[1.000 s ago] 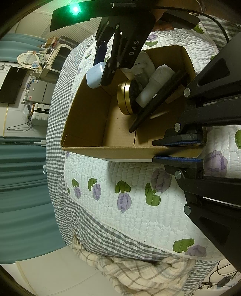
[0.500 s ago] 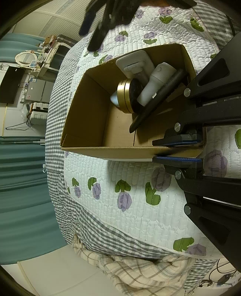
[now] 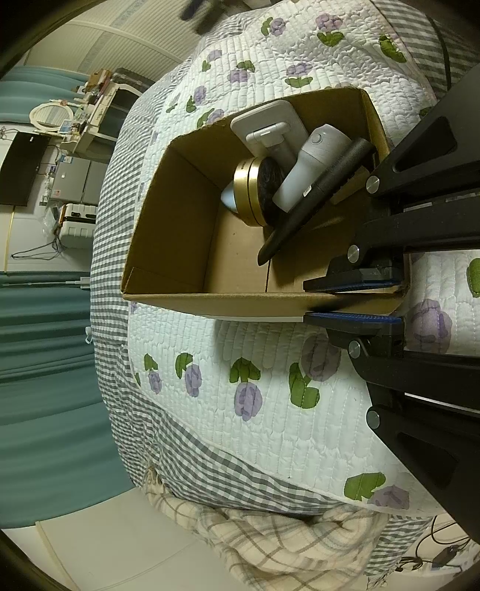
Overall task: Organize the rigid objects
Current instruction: 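Carry the blue earbud case into the box and release it, then grasp the white bottle with red cap using the right tool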
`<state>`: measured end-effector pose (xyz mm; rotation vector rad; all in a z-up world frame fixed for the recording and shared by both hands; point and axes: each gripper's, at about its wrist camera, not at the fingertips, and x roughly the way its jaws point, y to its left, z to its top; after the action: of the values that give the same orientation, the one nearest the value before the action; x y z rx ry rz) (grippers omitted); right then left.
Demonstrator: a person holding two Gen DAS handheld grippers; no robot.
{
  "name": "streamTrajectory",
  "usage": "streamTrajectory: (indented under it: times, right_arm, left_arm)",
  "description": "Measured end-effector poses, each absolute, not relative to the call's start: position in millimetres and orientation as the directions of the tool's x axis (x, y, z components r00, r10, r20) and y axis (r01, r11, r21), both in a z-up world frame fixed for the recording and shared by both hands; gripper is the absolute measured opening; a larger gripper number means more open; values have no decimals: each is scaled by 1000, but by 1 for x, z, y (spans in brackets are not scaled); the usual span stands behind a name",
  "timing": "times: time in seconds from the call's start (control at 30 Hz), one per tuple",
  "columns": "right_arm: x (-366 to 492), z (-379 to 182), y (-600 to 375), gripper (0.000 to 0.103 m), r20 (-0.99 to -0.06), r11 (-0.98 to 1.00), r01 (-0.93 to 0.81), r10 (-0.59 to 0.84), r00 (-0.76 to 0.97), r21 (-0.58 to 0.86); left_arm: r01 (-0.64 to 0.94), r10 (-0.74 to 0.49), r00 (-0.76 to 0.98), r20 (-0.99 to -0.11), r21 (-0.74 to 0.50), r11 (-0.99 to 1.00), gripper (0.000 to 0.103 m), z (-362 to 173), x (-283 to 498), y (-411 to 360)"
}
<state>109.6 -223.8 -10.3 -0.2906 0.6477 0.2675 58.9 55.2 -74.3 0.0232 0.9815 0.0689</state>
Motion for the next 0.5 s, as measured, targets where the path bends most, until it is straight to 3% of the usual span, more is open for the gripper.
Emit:
streamTrajectory:
  times: [0.33,0.5]
  right_arm:
    - [119,-117,-218,82,-749,918,-387,199,633,-83]
    - [122,-136,-214,82,-775,912,-408,239,585,-27]
  left_arm:
    - [-50,77,552,-831,59,997,10,-72,58,55]
    - [-52,77,552,-831,58,997,10,-72,58,55]
